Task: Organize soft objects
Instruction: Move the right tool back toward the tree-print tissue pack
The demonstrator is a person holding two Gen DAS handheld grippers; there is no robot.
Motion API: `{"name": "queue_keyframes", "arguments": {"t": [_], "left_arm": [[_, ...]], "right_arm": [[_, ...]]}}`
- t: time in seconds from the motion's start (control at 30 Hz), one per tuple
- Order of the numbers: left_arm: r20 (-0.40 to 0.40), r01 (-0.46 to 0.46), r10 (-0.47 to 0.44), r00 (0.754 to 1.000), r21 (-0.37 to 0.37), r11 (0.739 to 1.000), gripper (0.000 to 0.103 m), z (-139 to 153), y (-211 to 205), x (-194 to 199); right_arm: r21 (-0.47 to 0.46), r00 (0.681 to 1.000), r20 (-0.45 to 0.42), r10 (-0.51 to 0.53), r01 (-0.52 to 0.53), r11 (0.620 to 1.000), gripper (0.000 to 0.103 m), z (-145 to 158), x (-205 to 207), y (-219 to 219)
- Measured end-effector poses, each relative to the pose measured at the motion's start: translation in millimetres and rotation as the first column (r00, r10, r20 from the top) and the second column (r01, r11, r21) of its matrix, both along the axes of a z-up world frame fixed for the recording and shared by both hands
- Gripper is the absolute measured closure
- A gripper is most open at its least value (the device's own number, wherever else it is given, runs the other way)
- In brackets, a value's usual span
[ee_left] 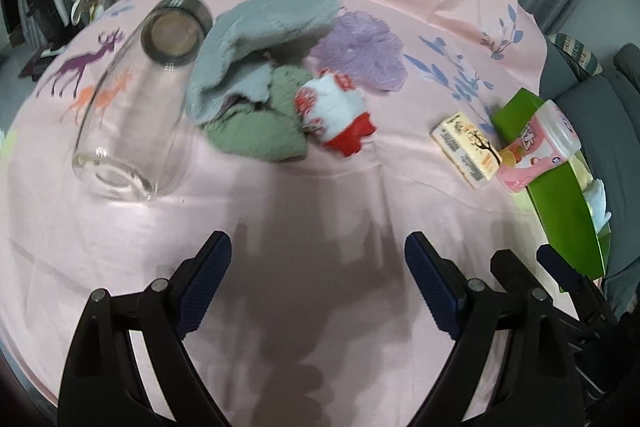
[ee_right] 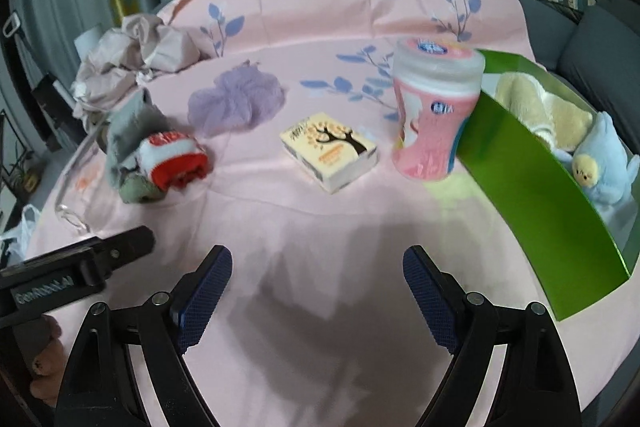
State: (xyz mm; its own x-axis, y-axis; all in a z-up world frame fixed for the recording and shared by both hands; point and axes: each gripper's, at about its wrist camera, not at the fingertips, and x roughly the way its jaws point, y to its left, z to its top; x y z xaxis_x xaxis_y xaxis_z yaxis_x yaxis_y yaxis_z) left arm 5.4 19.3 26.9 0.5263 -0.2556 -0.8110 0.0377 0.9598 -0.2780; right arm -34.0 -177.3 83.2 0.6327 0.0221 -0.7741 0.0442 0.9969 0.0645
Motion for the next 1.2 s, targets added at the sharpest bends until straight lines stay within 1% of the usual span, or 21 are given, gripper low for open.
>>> {"name": "queue_keyframes", "arguments": {"t": [0.1,0.17,0.27,0.4,0.47,0.5,0.53,0.6,0.67,0.7,0.73,0.8,0.87,0.9,0.93,0.97,1.03,1.1,1.13,1.2], "left_arm": [[-0.025,0.004,-0.004,1.000,-0.015,1.000,0.015,-5.9,1.8,-1.1],[-0.017,0.000,-0.001,1.000,-0.023,1.000,0.015,-4.9,4.8,-6.4],[-0.008,0.003,-0.004,1.000,-0.037,0.999,0.015,-2.4,10.0,-13.1],[-0.009,-0.015,0.015,1.000,-0.060,0.998,0.016,-0.7,23.6,-18.5],[-0.021,-0.025,0.022,1.000,-0.105,0.994,0.017,-0.3,30.0,-19.5],[-0.033,-0.026,0.022,0.999,-0.133,0.991,0.020,0.0,33.3,-19.8],[-0.038,-0.024,0.018,0.999,-0.149,0.989,0.026,0.9,33.8,-19.8],[-0.042,-0.022,0.015,0.999,-0.168,0.985,0.029,3.4,35.6,-21.5],[-0.039,-0.018,0.012,0.999,-0.162,0.987,0.032,5.8,35.8,-23.9],[-0.040,-0.006,0.000,0.999,-0.150,0.989,0.036,6.1,34.6,-25.1],[-0.039,-0.001,-0.005,0.999,-0.145,0.989,0.037,5.9,34.5,-26.4],[-0.042,0.002,-0.008,0.999,-0.143,0.990,0.038,4.5,34.8,-28.4],[-0.048,0.001,-0.009,0.999,-0.151,0.988,0.038,3.6,36.0,-29.4],[-0.053,0.002,-0.011,0.999,-0.157,0.988,0.038,3.5,36.8,-29.6],[-0.053,0.005,-0.013,0.999,-0.161,0.987,0.038,3.8,37.1,-30.2],[-0.052,0.009,-0.018,0.998,-0.164,0.986,0.038,4.1,37.2,-30.9],[-0.053,0.017,-0.026,0.998,-0.166,0.986,0.038,5.3,37.1,-32.2],[-0.051,0.032,-0.041,0.998,-0.166,0.986,0.038,5.5,35.7,-34.2],[-0.052,0.035,-0.044,0.998,-0.160,0.986,0.038,4.9,34.9,-34.5],[-0.056,0.039,-0.048,0.997,-0.154,0.987,0.038,3.6,34.1,-33.9]], "right_arm": [[-0.023,1.000,-0.006,-0.009,0.009,1.000,0.015,-5.1,0.3,1.2],[-0.022,1.000,-0.014,-0.024,0.024,0.999,0.015,-5.6,0.4,1.3],[0.020,1.000,-0.006,-0.023,0.023,1.000,0.015,-2.0,0.7,1.7],[0.092,1.000,-0.003,-0.026,0.026,0.995,0.015,4.9,5.8,3.1],[0.128,0.999,-0.018,-0.026,0.028,0.991,0.015,9.4,11.7,5.0],[0.136,0.999,-0.041,-0.030,0.035,0.990,0.015,12.8,16.7,6.4],[0.141,0.998,-0.056,-0.029,0.036,0.989,0.015,14.5,21.2,8.3],[0.154,0.996,-0.087,-0.028,0.041,0.987,0.015,20.7,35.8,11.3],[0.132,0.995,-0.097,-0.035,0.048,0.990,0.015,23.1,50.3,14.0],[0.102,0.994,-0.103,-0.038,0.049,0.994,0.015,23.5,63.8,16.8],[0.080,0.992,-0.118,-0.051,0.060,0.995,0.015,21.5,71.2,17.2],[0.053,0.982,-0.171,-0.086,0.096,0.994,0.015,14.2,94.0,18.5],[0.060,0.967,-0.229,-0.115,0.132,0.989,0.015,4.6,112.5,18.7],[0.052,0.952,-0.266,-0.152,0.172,0.984,0.015,-1.6,121.4,18.3],[0.044,0.940,-0.282,-0.190,0.211,0.977,0.015,-3.6,124.6,16.5],[0.054,0.923,-0.295,-0.247,0.275,0.960,0.015,-7.0,126.4,13.1],[0.088,0.905,-0.310,-0.291,0.332,0.939,0.015,-13.7,129.9,8.9],[0.048,0.887,-0.313,-0.340,0.372,0.927,0.015,-20.6,136.3,7.6],[0.040,0.885,-0.302,-0.354,0.382,0.923,0.015,-21.7,137.8,6.1],[0.053,0.890,-0.267,-0.369,0.395,0.917,0.015,-22.3,141.0,3.4]]}}
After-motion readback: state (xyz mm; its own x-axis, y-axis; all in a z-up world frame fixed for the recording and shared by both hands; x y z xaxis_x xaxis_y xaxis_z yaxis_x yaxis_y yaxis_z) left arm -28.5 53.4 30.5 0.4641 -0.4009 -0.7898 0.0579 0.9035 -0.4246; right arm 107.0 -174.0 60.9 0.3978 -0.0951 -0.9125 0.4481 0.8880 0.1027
